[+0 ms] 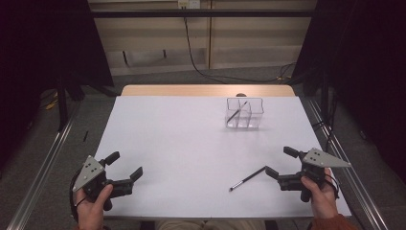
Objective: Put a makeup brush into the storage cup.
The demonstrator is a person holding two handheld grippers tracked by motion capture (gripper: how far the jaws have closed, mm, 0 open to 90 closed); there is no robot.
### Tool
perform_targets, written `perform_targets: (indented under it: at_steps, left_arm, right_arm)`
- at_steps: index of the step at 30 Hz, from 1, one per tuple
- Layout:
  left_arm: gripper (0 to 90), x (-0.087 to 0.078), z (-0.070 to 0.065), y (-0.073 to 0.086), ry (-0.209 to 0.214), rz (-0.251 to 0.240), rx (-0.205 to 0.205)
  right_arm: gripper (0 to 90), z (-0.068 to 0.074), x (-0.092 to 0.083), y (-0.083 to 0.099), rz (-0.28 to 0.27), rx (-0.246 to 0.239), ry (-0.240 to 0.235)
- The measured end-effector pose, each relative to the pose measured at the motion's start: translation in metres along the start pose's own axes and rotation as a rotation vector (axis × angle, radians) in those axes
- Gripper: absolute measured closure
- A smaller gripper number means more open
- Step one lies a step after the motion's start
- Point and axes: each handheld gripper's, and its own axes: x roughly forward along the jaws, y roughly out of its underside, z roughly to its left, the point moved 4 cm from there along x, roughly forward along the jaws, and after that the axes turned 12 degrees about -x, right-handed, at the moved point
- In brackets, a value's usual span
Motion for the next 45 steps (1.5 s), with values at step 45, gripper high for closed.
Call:
perform_targets:
  at_steps: [45]
  left_arm:
    - [2.4,0.001,0.003,0.001,-0.026,0.013,0.0]
  right_arm:
    - [8.6,-0.003,0.076,-0.016,0.445,-0.24,-0.416]
